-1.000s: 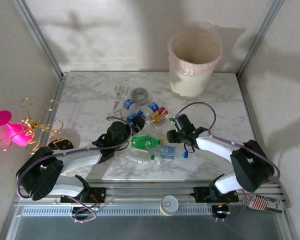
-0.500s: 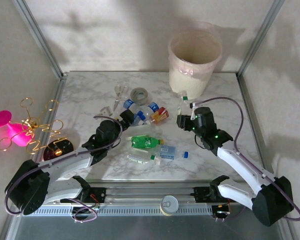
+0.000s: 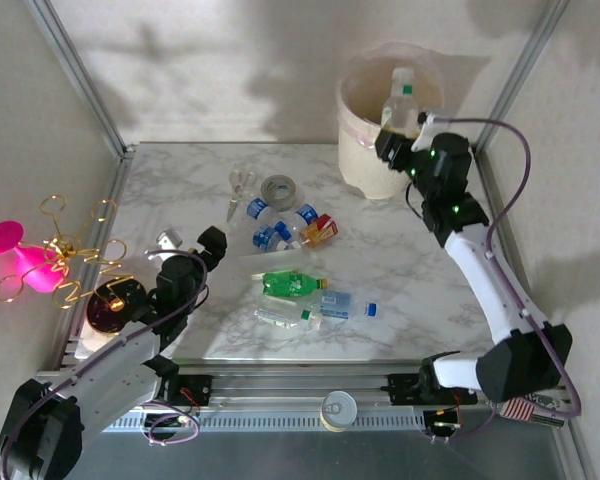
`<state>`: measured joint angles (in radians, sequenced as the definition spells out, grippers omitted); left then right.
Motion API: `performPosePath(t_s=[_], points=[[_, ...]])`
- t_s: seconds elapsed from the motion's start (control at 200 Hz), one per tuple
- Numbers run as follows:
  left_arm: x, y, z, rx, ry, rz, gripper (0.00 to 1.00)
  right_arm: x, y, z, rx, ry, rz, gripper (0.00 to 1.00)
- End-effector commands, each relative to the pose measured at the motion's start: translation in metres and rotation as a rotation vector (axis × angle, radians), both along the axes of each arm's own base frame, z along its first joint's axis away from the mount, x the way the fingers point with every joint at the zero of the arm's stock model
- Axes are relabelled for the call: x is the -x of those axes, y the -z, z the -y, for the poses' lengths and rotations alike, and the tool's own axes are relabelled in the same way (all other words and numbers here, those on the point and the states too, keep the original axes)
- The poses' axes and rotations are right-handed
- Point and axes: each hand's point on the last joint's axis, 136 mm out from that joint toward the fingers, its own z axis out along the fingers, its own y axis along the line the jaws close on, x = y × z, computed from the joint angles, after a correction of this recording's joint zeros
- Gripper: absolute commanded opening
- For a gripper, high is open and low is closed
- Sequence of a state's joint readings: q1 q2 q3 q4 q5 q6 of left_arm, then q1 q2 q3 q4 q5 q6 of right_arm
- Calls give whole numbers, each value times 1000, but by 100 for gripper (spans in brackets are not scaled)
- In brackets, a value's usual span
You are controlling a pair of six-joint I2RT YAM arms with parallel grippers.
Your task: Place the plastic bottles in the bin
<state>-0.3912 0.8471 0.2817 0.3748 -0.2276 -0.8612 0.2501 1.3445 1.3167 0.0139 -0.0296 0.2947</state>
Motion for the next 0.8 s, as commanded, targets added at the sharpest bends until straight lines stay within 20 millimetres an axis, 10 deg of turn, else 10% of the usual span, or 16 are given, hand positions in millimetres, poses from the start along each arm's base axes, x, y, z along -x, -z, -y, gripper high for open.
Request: performPosePath(t_s=[0.0, 0.531, 0.796], points=[[9, 17, -1, 30, 11, -44, 100, -34, -20, 15, -7, 34, 48, 49], [23, 30, -1, 81, 33, -70, 100, -168, 28, 22, -57, 20, -131, 52], [24, 31, 2, 84, 51, -76, 100, -179, 25, 18, -80, 6, -139, 90]])
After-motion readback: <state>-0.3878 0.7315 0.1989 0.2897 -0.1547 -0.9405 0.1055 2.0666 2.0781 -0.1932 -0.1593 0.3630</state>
